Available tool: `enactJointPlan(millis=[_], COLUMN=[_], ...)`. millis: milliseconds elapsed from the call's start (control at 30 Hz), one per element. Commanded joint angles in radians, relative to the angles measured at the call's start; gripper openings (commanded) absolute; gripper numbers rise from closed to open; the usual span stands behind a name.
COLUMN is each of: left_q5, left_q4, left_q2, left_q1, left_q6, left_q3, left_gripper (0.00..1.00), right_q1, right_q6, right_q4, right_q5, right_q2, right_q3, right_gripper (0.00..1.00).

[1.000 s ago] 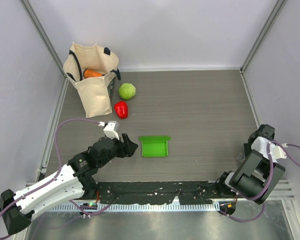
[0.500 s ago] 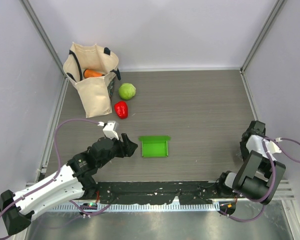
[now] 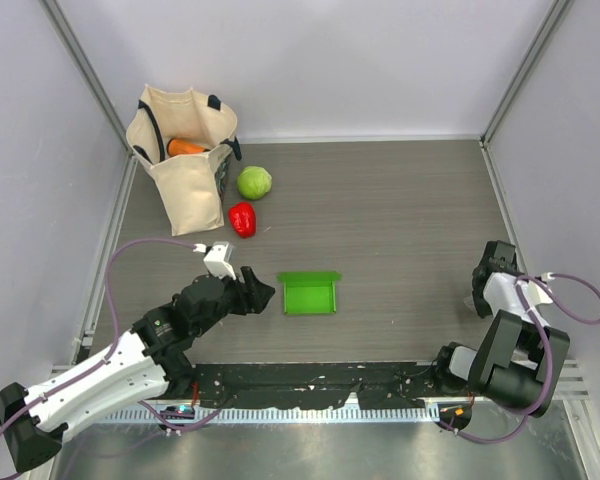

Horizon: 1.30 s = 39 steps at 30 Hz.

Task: Fold the paper box

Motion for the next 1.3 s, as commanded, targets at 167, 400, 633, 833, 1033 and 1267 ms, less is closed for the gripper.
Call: enactJointPlan(millis=[167, 400, 633, 833, 1033, 1267], left_q5=[-0.015, -0.083, -0.150, -0.182, -0.213, -0.147], left_q4=[0.017, 0.005, -0.003, -0.018, -0.026, -0.067], left_q2=[-0.002, -0.030, -0.050, -0.058, -0.076, -0.042], left_q1=[0.005, 0.005, 0.005, 0.006, 0.006, 0.008], left_q6=[0.013, -0.003, -0.054, -0.095, -0.109, -0.092], left_q3=[0.044, 0.041, 0.003, -0.020, -0.022, -0.004], left_gripper=[0.64, 0.64, 0.63, 0.63, 0.63, 0.66], right_q1=[0.085, 0.332, 0.864, 1.425, 1.818, 1.874], right_q6=[0.024, -0.134, -0.369, -0.504, -0.625, -0.665], right_q4=[-0.048, 0.041, 0.278, 0.441, 0.544, 0.699], right_q5=[-0.031, -0.102, -0.138, 0.027, 0.420, 0.644], right_q2=[-0.108, -0.209, -0.284, -0.274, -0.104, 0.220], right_q3=[0.011, 0.091, 0.182, 0.182, 0.192, 0.275], right_gripper=[0.06, 0.01, 0.01, 0.01, 0.01, 0.01])
